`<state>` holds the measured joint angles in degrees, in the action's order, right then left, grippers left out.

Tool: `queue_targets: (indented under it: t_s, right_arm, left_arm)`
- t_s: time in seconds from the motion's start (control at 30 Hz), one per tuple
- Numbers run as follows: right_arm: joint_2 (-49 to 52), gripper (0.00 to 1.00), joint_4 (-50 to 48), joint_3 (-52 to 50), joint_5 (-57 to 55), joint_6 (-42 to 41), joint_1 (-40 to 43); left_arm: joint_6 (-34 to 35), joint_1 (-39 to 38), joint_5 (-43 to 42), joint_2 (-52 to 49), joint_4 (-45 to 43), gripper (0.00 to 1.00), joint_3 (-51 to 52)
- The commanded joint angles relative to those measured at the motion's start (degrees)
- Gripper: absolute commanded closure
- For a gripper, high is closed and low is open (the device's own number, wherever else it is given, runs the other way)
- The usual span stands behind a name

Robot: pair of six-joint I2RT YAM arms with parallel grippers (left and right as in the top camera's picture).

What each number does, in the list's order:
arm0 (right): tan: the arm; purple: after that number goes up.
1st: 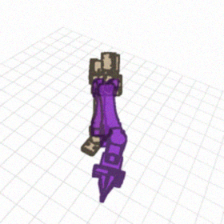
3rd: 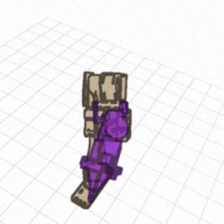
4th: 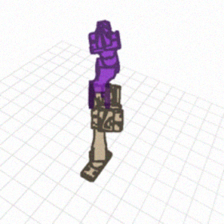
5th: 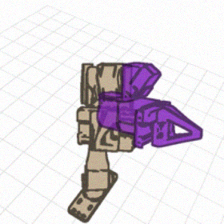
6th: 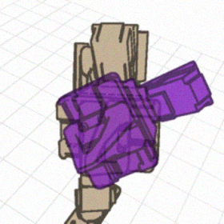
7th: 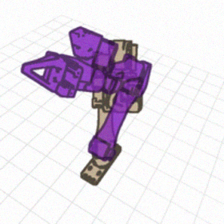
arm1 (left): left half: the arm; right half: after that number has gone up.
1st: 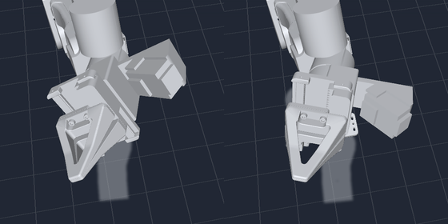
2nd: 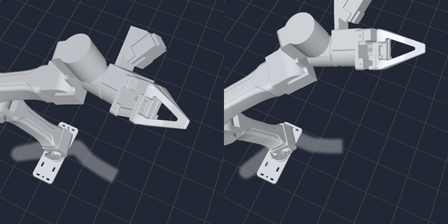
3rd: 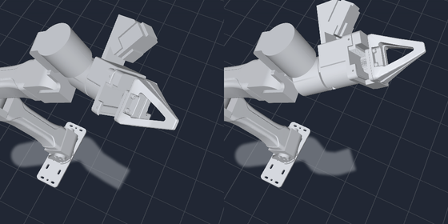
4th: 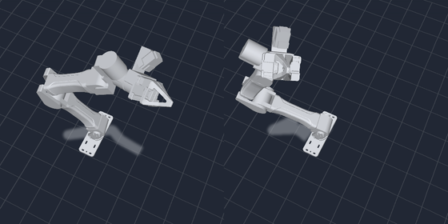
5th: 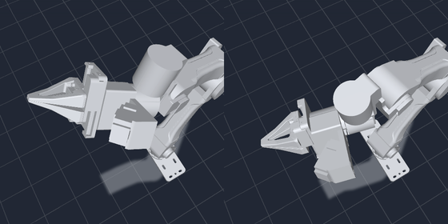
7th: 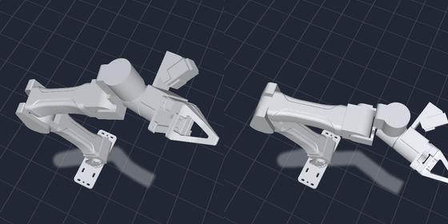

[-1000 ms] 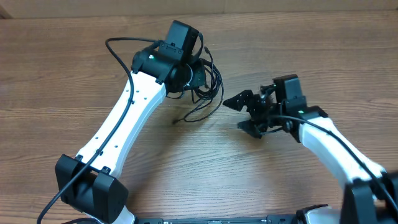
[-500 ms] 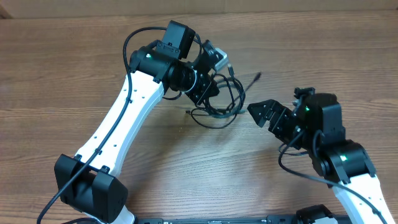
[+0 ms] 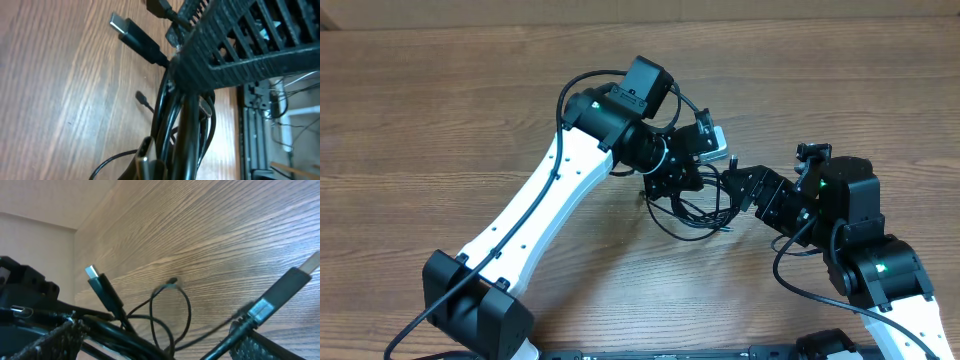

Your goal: Untangle cables

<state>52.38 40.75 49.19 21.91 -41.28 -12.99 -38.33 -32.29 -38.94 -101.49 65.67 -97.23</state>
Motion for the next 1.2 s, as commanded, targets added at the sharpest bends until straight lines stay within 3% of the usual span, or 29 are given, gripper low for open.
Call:
queue_targets:
  t_s: [0.0,0.3,0.4,0.57,0.67,0.8,1.17]
  right_arm:
    - [-0.6,0.14,0.1,0.4,0.7,1.4,0.2]
    - [-0.6,0.25,3.6,0.4,-1.7,3.9,0.2]
    - [-0.6,0.35,4.0,0.4,-1.7,3.9,0.2]
    - [-0.6,0.36,4.4,0.4,-1.7,3.9,0.2]
    - [-0.6,0.36,5.1,0.4,-1.7,3.9,0.2]
    - [-0.6,0.37,5.9,0.4,-1.7,5.3,0.2]
    - [0.0,0.36,6.2,0.4,-4.6,5.8,0.2]
  left_arm:
    - [-2.8,-0.3,0.6,0.0,-2.0,0.96,-0.4]
    - [1.0,-0.3,2.4,0.0,-6.2,0.96,-0.4]
    - [2.6,-0.3,1.7,0.0,-7.1,0.96,-0.4]
    - [3.4,-0.3,0.8,0.0,-7.4,0.96,-0.4]
    - [11.0,-0.3,4.9,0.0,-9.6,0.96,-0.4]
    - [13.6,-0.3,4.2,0.0,-11.0,0.96,-0.4]
    - [14.8,-0.4,-16.6,0.0,-13.5,0.96,-0.4]
